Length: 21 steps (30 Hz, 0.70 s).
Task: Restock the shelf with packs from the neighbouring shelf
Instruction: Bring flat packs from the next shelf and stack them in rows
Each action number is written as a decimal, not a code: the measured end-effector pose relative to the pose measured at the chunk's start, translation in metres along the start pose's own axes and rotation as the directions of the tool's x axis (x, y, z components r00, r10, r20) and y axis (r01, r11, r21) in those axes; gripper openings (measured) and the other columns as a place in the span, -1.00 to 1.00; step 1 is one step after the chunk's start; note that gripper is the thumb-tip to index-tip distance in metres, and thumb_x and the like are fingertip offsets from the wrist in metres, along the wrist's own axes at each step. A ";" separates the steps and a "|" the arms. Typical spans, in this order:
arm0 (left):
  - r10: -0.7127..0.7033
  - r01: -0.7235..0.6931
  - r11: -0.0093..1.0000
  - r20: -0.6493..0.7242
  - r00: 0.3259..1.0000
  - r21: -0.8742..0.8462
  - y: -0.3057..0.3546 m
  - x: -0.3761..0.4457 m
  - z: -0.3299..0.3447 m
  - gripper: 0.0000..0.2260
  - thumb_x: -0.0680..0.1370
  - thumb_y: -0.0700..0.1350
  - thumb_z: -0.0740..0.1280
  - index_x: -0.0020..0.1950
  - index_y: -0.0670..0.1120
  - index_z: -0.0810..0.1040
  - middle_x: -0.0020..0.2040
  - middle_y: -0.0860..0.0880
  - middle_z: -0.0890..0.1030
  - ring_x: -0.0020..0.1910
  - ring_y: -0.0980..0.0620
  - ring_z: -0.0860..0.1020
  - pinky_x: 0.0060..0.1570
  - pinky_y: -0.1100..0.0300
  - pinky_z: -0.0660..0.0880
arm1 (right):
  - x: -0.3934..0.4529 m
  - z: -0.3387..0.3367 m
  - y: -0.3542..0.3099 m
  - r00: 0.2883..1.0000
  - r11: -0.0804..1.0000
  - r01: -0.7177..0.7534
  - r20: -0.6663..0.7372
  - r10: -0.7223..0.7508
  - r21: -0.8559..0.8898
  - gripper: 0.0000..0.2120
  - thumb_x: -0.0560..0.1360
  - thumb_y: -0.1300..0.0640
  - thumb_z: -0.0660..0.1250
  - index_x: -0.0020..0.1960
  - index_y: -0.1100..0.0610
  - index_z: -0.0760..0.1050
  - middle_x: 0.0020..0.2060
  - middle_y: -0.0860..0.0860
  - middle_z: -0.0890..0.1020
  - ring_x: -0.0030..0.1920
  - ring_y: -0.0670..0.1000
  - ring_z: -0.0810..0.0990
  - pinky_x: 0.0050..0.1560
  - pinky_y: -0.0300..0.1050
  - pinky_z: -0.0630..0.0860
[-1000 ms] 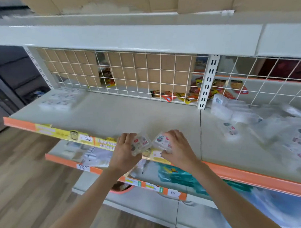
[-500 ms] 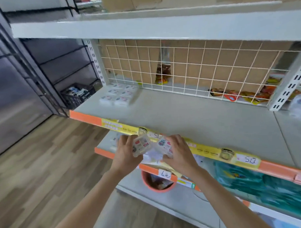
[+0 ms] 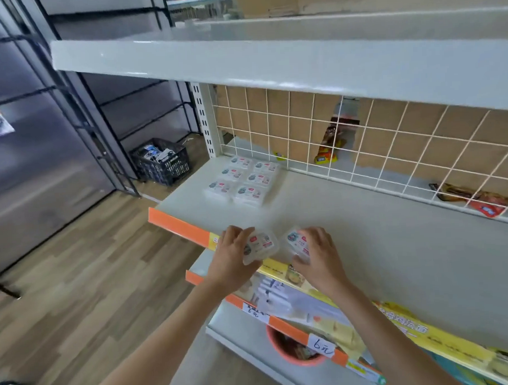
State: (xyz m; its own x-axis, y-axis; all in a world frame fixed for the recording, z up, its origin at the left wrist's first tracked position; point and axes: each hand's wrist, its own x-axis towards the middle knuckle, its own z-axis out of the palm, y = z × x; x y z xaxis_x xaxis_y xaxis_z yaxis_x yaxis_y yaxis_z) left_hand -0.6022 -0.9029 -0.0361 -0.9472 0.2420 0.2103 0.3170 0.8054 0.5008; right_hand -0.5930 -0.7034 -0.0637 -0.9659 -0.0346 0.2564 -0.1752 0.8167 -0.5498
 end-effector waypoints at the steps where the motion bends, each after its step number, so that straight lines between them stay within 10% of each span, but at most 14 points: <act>1: 0.014 -0.015 1.000 0.022 1.000 0.016 -0.005 0.010 0.000 -0.39 0.40 -0.11 0.46 0.40 -0.11 0.33 0.18 -0.12 0.38 0.19 -0.08 0.32 0.18 0.21 0.28 | 0.008 0.004 0.003 1.000 1.000 -0.007 0.002 0.007 0.000 -0.52 0.31 0.22 0.42 0.20 0.25 0.44 0.08 0.19 0.47 0.08 0.24 0.45 0.10 0.07 0.40; 15: 0.286 -0.275 0.957 0.151 0.946 -0.093 -0.043 0.086 0.029 -0.48 0.41 -0.07 0.41 0.34 -0.15 0.41 0.24 -0.04 0.44 0.24 0.03 0.29 0.17 0.54 0.10 | 0.039 0.016 0.037 0.965 0.976 -0.147 -0.238 0.106 -0.158 -0.45 0.19 0.07 0.32 0.16 0.06 0.33 0.04 0.13 0.52 -0.04 0.20 0.53 -0.14 0.03 0.50; 21: 0.523 -0.525 0.850 0.170 0.835 -0.038 -0.065 0.097 0.018 -0.58 0.39 -0.04 0.30 0.23 -0.10 0.52 0.18 -0.03 0.53 0.16 0.03 0.37 0.18 0.22 0.37 | 0.042 0.017 0.030 0.975 0.958 -0.157 -0.192 0.112 -0.239 -0.47 0.27 -0.12 0.14 0.19 0.03 0.47 0.13 -0.03 0.53 0.11 0.02 0.30 -0.02 0.05 0.41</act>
State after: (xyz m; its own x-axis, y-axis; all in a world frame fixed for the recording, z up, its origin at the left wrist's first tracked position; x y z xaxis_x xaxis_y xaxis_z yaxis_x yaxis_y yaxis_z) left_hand -0.7155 -0.9219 -0.0637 -0.6335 0.7152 0.2952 0.7685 0.5374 0.3473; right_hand -0.6415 -0.6903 -0.0827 -0.9246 0.1685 0.3415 0.0295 0.9258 -0.3768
